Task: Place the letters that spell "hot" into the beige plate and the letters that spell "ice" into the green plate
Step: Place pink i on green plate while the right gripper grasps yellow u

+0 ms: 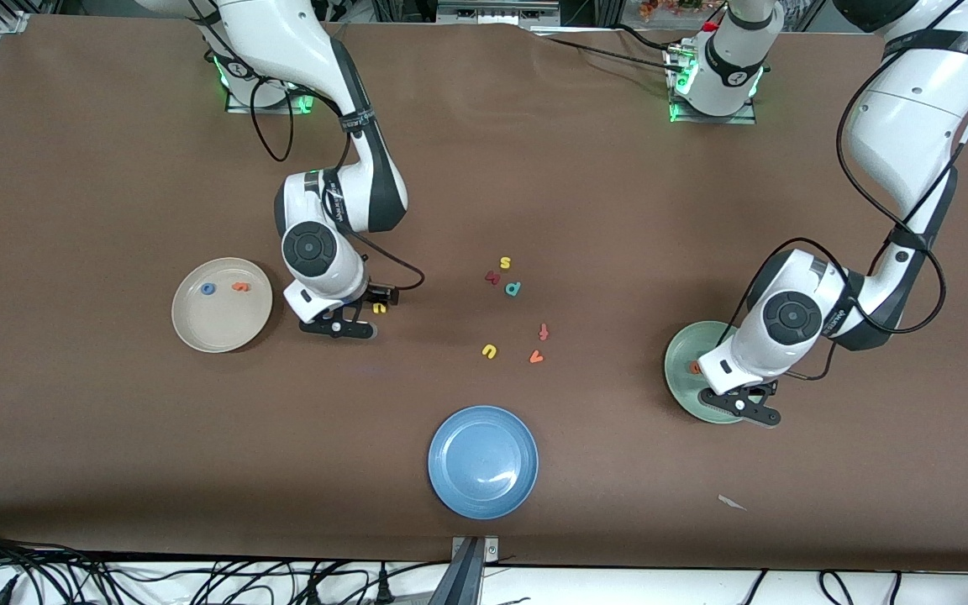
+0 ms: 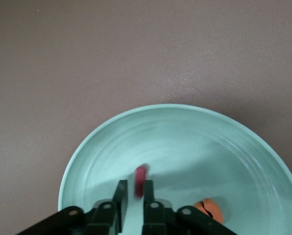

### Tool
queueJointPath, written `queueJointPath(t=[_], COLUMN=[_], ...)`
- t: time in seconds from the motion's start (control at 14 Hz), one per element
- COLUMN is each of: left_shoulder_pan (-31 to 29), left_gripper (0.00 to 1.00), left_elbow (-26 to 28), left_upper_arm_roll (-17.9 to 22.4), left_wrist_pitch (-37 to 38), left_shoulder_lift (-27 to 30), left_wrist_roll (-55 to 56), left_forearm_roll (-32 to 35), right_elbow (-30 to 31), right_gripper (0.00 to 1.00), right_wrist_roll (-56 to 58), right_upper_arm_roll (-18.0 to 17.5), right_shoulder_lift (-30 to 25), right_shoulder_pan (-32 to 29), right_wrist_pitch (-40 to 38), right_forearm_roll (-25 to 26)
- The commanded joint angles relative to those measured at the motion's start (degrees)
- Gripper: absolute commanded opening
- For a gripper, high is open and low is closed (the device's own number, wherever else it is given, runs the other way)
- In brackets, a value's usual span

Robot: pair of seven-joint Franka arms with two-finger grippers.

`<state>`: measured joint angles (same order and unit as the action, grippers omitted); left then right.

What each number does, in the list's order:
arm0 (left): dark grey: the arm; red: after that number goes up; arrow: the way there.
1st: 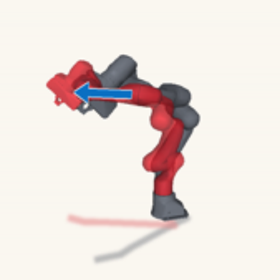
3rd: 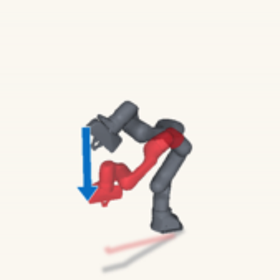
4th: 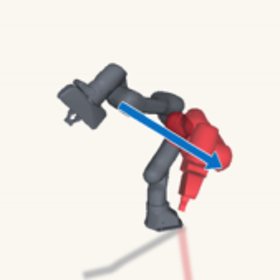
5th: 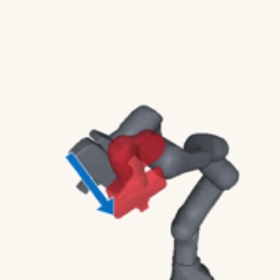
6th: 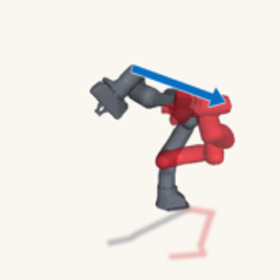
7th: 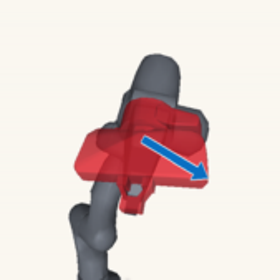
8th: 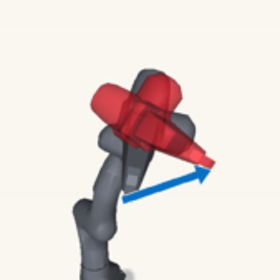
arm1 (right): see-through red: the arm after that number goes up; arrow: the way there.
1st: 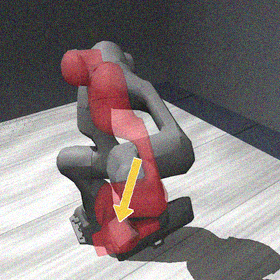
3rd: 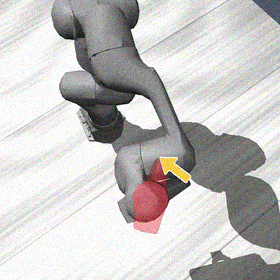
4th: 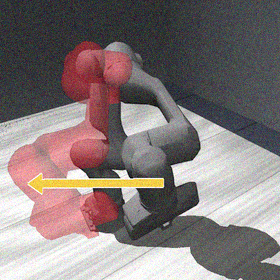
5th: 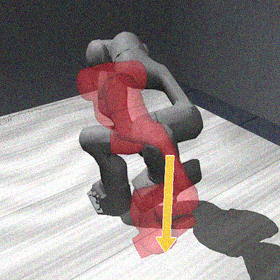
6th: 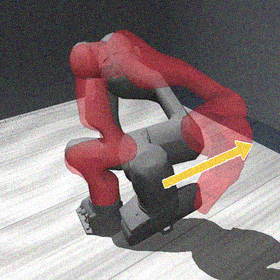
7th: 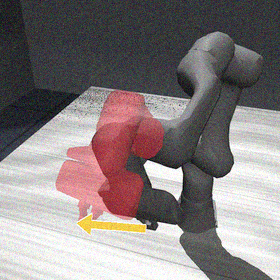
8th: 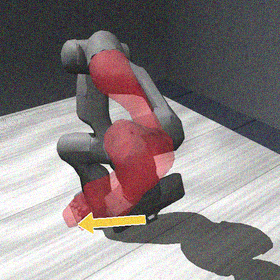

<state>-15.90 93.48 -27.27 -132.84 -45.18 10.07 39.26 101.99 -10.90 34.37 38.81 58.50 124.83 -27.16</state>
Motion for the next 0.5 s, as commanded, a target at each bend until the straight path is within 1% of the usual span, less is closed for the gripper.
queueJointPath(t=[0.0,0.07,0.21,0.36,0.43], left_shoulder_pan=[0.2,-0.4,-0.7,0.2,0.0], left_gripper=[1.0,1.0,1.0,1.0,1.0], left_elbow=[-1.6,-1.6,-1.7,-1.7,-1.8], left_upper_arm_roll=[-0.4,-0.9,-2.9,-3.1,-3.8], left_wrist_pitch=[0.7,1.5,6.3,13.3,15.5], left_shoulder_lift=[-0.1,0.1,2.8,8.0,10.1], left_wrist_roll=[-1.3,-1.8,-3.4,-3.3,-3.3], left_forearm_roll=[0.0,-0.8,-6.0,-9.0,-9.9], right_elbow=[0.7,0.8,0.8,0.8,0.8], right_gripper=[0.94,0.94,0.93,0.91,0.8], right_wrist_roll=[7.7,7.9,8.4,8.8,9.1], right_upper_arm_roll=[-2.4,-3.2,-3.9,-3.8,-3.8], right_shoulder_lift=[0.1,0.3,1.3,2.1,2.5], right_shoulder_pan=[-0.1,-0.1,-0.5,-0.7,-0.8], right_wrist_pitch=[3.4,5.2,7.5,8.8,8.8], right_forearm_roll=[-1.2,-1.1,-1.1,-1.1,-1.1])
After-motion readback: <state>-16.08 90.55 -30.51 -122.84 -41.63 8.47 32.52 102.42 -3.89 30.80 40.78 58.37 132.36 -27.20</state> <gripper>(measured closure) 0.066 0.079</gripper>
